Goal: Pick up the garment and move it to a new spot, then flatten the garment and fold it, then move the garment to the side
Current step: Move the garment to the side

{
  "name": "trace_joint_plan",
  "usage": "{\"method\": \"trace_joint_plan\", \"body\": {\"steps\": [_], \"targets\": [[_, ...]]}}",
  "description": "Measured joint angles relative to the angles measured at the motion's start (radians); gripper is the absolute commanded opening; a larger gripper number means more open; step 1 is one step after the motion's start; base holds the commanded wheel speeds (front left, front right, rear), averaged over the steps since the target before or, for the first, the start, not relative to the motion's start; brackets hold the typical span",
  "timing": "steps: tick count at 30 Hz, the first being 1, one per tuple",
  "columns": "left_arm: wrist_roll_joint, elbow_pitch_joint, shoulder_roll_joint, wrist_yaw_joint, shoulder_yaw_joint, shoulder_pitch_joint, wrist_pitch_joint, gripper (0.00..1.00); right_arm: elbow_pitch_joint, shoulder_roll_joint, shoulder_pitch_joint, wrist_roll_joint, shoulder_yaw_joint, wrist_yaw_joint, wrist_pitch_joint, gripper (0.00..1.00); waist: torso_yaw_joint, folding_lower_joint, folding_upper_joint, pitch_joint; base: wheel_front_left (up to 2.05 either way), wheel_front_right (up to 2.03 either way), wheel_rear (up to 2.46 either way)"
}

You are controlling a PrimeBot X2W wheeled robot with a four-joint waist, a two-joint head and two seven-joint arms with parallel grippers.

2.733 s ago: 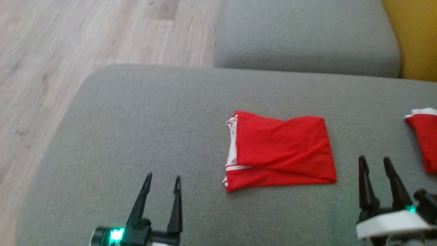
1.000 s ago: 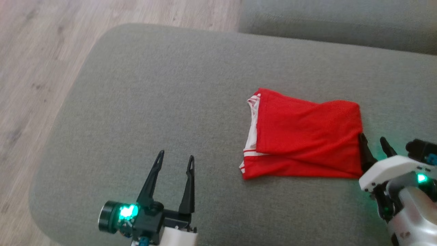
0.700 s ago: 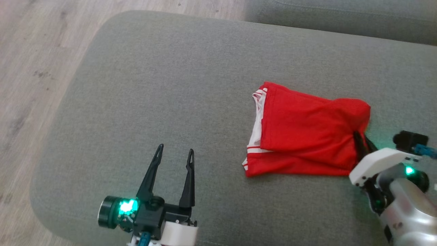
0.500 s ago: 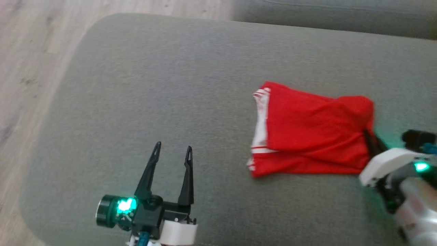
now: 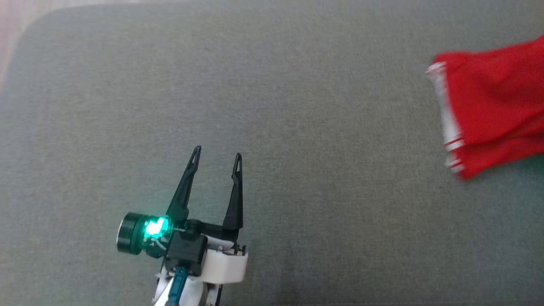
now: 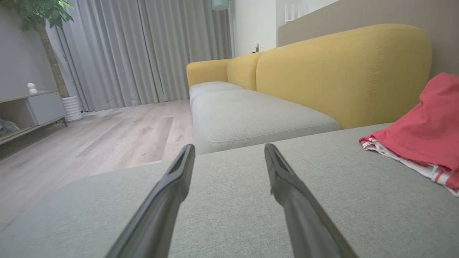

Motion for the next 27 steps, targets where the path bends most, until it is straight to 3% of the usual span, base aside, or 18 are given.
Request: {"method": "trace_joint_plan", "body": {"steps": [1,2,3,6,9,12,16,22,27], "targets": [[0.0,0.0,0.0,0.0,-0.003,-0.005,0.0,1.0,0.004,-0.02,-0.022,-0.005,-0.008,0.0,-0.003,0.05,-0.007,0.0,0.0,0.01,0.0,0.0,0.0],[-0.001,0.0,0.0,0.0,-0.006,-0.008,0.0,1.0,0.014,-0.038,-0.043,-0.011,-0.021,0.0,-0.009,0.75,-0.012,0.0,0.0,0.019,0.0,0.0,0.0],[-0.004,0.003,-0.001,0.0,-0.007,-0.009,0.0,1.0,0.03,-0.057,-0.062,-0.016,-0.033,0.0,-0.015,1.0,-0.017,0.0001,0.0,0.025,0.0,0.0,0.0],[-0.022,0.013,-0.001,0.001,-0.009,-0.01,0.0,1.0,0.066,-0.09,-0.087,-0.029,-0.056,0.0,-0.03,1.0,-0.027,0.0001,0.0,0.028,0.0,0.0,0.0],[-0.038,0.012,-0.001,0.01,-0.006,-0.014,0.0,1.0,0.09,-0.074,-0.081,-0.052,-0.059,0.0,-0.052,1.0,-0.026,-0.0001,0.0,0.002,0.0,0.0,0.0],[-0.051,0.023,-0.001,0.012,0.0,-0.014,0.0,1.0,0.1,-0.018,-0.059,-0.072,-0.074,0.0,-0.07,1.0,-0.025,-0.0002,0.0,-0.039,0.0,0.0,0.0],[-0.074,0.062,-0.002,0.012,0.006,0.008,0.0,1.0,0.052,0.107,0.067,-0.08,-0.077,0.0,-0.082,1.0,-0.023,-0.0002,0.0,-0.11,0.0,0.0,0.0],[-0.118,0.095,-0.002,0.019,0.042,0.11,0.0,1.0,-0.223,0.291,0.393,-0.13,-0.158,0.0,-0.082,1.0,-0.017,-0.0005,0.0,-0.234,0.0,0.0,0.0],[-0.12,0.095,-0.002,0.028,0.095,0.161,0.0,1.0,-0.474,0.42,0.642,-0.278,-0.217,0.0,-0.082,1.0,-0.012,-0.0005,0.0001,-0.308,0.0,0.0,0.0]]}}
